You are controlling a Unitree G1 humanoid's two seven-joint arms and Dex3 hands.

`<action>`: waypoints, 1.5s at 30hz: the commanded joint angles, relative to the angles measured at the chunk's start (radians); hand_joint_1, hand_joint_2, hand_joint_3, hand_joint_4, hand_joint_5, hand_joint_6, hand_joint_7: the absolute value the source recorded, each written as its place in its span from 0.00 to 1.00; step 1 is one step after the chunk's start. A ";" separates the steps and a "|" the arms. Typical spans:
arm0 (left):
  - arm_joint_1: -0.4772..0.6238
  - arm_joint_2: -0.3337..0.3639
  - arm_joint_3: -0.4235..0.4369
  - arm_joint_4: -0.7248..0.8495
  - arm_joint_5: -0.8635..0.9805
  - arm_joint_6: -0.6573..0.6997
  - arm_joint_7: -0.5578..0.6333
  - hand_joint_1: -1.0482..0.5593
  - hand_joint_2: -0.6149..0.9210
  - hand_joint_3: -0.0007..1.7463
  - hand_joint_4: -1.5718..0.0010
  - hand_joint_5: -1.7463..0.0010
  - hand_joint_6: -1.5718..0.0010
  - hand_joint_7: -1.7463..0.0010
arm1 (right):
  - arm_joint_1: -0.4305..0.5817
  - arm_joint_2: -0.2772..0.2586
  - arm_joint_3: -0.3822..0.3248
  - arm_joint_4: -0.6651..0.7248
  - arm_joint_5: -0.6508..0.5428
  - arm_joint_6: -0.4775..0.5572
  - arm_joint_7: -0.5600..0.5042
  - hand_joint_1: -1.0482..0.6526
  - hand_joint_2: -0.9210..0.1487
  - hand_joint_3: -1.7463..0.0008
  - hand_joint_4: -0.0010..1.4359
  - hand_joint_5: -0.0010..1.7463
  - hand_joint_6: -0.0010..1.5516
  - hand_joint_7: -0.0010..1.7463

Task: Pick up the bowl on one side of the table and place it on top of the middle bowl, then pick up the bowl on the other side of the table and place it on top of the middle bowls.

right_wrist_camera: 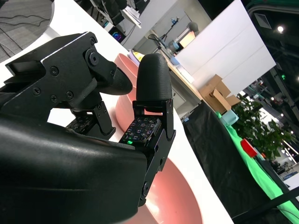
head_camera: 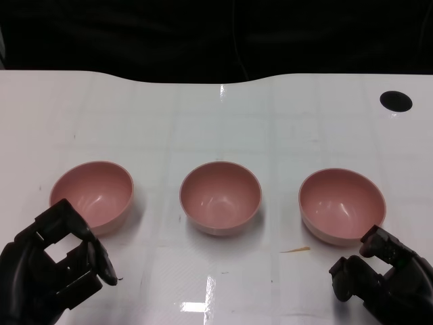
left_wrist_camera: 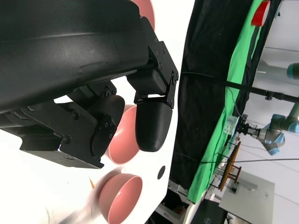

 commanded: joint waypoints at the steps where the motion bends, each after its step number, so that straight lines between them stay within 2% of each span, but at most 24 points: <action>1: 0.000 0.003 0.013 -0.001 -0.009 -0.007 -0.001 0.83 0.98 0.80 0.34 0.00 0.51 0.00 | -0.004 -0.014 -0.009 0.000 0.002 -0.020 0.018 0.60 0.38 0.38 0.61 0.95 0.62 0.68; 17: -0.005 0.002 0.013 0.012 -0.004 -0.020 -0.002 0.84 0.97 0.81 0.35 0.00 0.51 0.00 | -0.017 -0.003 -0.015 0.027 0.007 -0.032 0.029 0.60 0.38 0.38 0.60 0.98 0.61 0.69; 18: 0.001 -0.005 -0.002 0.020 0.063 -0.106 0.001 0.84 0.97 0.81 0.35 0.00 0.51 0.00 | -0.017 -0.002 -0.016 0.026 0.008 -0.030 0.027 0.60 0.38 0.38 0.60 0.98 0.61 0.69; 21: 0.014 -0.004 -0.042 0.058 0.274 -0.363 0.015 0.90 0.91 0.72 0.57 0.01 0.64 0.01 | -0.017 -0.003 -0.017 0.026 0.010 -0.027 0.028 0.59 0.36 0.39 0.61 0.96 0.62 0.67; 22: 0.016 0.009 -0.052 0.071 0.362 -0.448 0.035 0.90 0.90 0.66 0.64 0.01 0.68 0.05 | -0.018 -0.006 -0.017 0.027 0.011 -0.024 0.032 0.59 0.36 0.38 0.61 0.97 0.62 0.67; 24: 0.014 0.034 -0.065 0.083 0.536 -0.578 0.088 0.89 0.85 0.57 0.69 0.08 0.69 0.17 | -0.018 -0.008 -0.017 0.026 0.011 -0.022 0.032 0.59 0.37 0.38 0.60 0.97 0.62 0.67; 25: 0.011 0.049 -0.068 0.084 0.618 -0.619 0.116 0.80 0.81 0.48 0.69 0.18 0.67 0.29 | -0.018 -0.006 -0.017 0.023 0.009 -0.022 0.026 0.59 0.37 0.38 0.60 0.96 0.63 0.67; 26: 0.008 0.057 -0.069 0.087 0.671 -0.645 0.135 0.76 0.80 0.43 0.68 0.25 0.64 0.38 | -0.017 -0.005 -0.017 0.021 0.008 -0.022 0.023 0.59 0.38 0.38 0.61 0.96 0.63 0.67; 27: 0.004 0.094 -0.066 0.064 0.816 -0.657 0.177 0.74 0.80 0.39 0.66 0.28 0.62 0.43 | -0.018 -0.005 -0.018 0.023 0.010 -0.021 0.026 0.59 0.38 0.38 0.61 0.96 0.63 0.67; 28: 0.002 0.117 -0.064 0.049 0.915 -0.663 0.205 0.59 0.82 0.22 0.63 0.43 0.57 0.57 | -0.020 -0.005 -0.018 0.025 0.012 -0.019 0.029 0.59 0.37 0.38 0.60 0.96 0.62 0.67; 29: -0.002 0.154 -0.060 0.020 1.053 -0.655 0.234 0.54 0.86 0.13 0.59 0.53 0.51 0.69 | -0.021 -0.005 -0.018 0.027 0.011 -0.022 0.029 0.60 0.37 0.38 0.60 0.97 0.62 0.67; 30: -0.008 0.186 -0.058 -0.017 1.176 -0.627 0.239 0.40 0.87 0.05 0.56 0.65 0.46 0.81 | -0.023 -0.004 -0.018 0.029 0.011 -0.021 0.028 0.60 0.37 0.38 0.60 0.97 0.62 0.67; 32: -0.024 0.227 -0.058 -0.073 1.327 -0.571 0.214 0.28 0.87 0.01 0.53 0.80 0.43 0.93 | -0.026 0.000 -0.018 0.034 0.009 -0.027 0.029 0.60 0.38 0.38 0.60 0.97 0.62 0.67; 34: -0.057 0.267 -0.067 -0.085 1.424 -0.541 0.183 0.20 0.85 0.00 0.50 0.88 0.43 0.97 | -0.029 0.003 -0.016 0.039 0.008 -0.029 0.029 0.59 0.38 0.37 0.60 0.98 0.62 0.68; 36: -0.091 0.297 -0.090 -0.072 1.495 -0.515 0.161 0.15 0.85 0.00 0.48 0.93 0.43 0.99 | -0.036 0.003 -0.014 0.054 0.000 -0.040 0.037 0.59 0.38 0.36 0.60 0.98 0.61 0.69; 38: -0.122 0.329 -0.117 -0.037 1.531 -0.497 0.142 0.13 0.86 0.00 0.47 0.95 0.43 1.00 | -0.044 0.007 -0.013 0.071 -0.006 -0.055 0.041 0.59 0.37 0.37 0.60 0.98 0.61 0.70; 41: -0.168 0.386 -0.154 0.029 1.563 -0.478 0.100 0.10 0.91 0.02 0.52 0.98 0.49 1.00 | -0.054 0.014 -0.010 0.086 -0.011 -0.065 0.033 0.59 0.35 0.41 0.62 0.96 0.62 0.70; 45: -0.234 0.441 -0.207 0.112 1.612 -0.454 0.073 0.07 0.95 0.02 0.55 1.00 0.53 1.00 | -0.054 0.024 -0.007 0.078 -0.030 -0.072 0.002 0.58 0.35 0.39 0.62 0.97 0.62 0.70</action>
